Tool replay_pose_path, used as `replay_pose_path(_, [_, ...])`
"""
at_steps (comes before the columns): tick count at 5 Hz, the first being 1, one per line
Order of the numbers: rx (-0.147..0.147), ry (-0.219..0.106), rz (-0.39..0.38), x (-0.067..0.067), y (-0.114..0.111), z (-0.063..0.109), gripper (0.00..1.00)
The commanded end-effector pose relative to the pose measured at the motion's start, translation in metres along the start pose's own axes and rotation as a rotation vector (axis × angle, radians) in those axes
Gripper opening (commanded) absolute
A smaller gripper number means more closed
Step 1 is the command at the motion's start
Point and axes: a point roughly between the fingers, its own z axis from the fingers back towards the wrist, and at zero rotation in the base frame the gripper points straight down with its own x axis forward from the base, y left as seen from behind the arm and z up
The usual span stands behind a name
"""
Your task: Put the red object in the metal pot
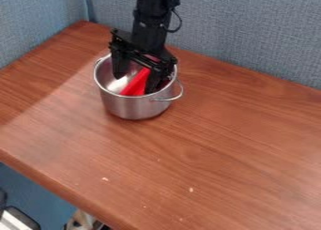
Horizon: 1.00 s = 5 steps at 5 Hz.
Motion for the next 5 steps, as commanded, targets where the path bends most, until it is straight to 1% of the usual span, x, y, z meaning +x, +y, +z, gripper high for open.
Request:
replay_pose_path(1, [0.018, -0.055, -0.009, 0.0049, -0.0009, 0.0168, 1.0])
replay_pose_path(5, [0.007, -0.053, -0.015, 0.0099, -0.0083, 0.0114, 1.0])
